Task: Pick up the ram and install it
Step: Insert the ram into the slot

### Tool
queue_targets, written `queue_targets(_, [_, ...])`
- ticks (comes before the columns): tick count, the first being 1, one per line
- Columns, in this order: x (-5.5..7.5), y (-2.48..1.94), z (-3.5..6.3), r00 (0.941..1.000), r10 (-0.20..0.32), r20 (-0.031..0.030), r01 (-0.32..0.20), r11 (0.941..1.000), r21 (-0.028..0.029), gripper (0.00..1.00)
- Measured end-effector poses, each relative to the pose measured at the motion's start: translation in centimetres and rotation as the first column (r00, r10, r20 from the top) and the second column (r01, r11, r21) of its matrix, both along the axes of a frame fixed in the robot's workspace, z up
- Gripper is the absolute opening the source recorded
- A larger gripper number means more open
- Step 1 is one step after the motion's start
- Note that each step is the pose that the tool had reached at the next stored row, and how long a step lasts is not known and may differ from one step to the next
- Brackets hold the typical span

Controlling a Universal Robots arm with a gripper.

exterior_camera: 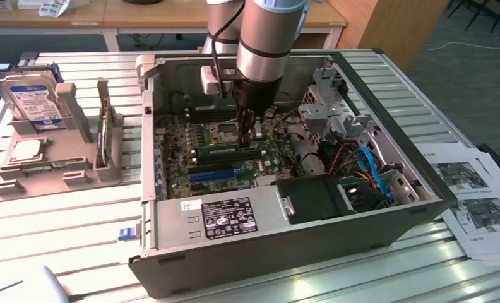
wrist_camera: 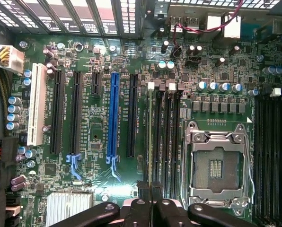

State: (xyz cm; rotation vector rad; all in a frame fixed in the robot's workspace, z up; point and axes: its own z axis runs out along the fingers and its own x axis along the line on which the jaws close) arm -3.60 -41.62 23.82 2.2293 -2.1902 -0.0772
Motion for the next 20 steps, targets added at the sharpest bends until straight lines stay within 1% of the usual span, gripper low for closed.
queue_targets(5, [0.00, 0.00, -0.17, 1.0000, -0.001, 0.0000, 0.001, 1.0000, -0.0001, 0.12])
queue_targets(20, [-0.05, 0.00, -0.28, 1.0000, -0.007, 0.0000, 0.007, 1.0000, -0.0001, 0.12])
